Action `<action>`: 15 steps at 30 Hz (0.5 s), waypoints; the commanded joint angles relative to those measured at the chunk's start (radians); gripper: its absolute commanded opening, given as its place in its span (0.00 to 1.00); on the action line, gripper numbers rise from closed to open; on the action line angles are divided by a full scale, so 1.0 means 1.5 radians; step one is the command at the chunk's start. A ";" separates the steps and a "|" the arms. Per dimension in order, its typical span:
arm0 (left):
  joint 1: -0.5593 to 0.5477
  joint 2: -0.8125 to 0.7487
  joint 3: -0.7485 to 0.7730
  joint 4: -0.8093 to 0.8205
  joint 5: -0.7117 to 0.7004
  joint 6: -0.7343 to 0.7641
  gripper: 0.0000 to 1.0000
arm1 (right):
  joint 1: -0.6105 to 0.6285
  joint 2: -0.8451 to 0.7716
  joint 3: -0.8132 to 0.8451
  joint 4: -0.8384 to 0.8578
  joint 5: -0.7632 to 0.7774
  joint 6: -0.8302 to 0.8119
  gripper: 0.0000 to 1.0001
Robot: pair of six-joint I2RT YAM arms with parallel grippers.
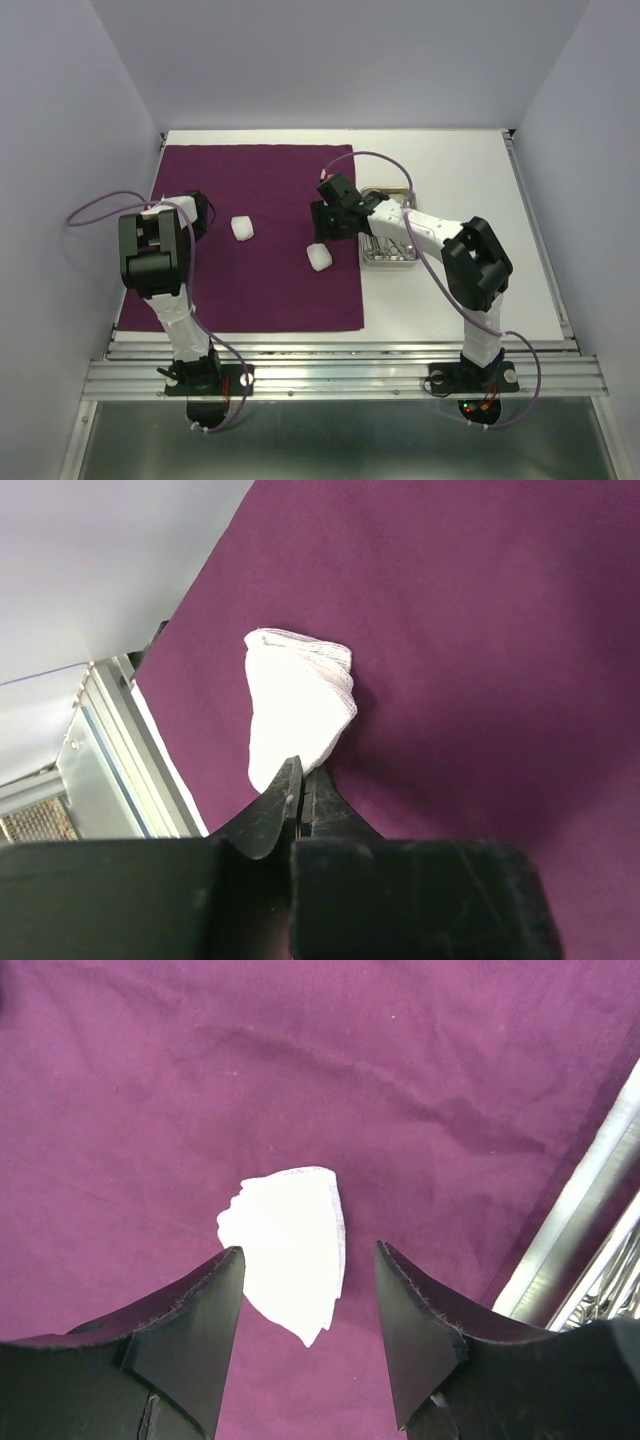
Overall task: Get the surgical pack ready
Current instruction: Adjust the medical item in the surgical kit.
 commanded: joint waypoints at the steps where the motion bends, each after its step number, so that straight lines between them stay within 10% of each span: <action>1: -0.029 -0.069 0.023 -0.012 0.012 0.003 0.00 | 0.005 -0.001 0.014 0.017 0.021 -0.006 0.60; 15: -0.179 -0.063 0.158 -0.074 0.078 -0.026 0.00 | -0.072 -0.062 -0.042 0.018 0.050 -0.006 0.61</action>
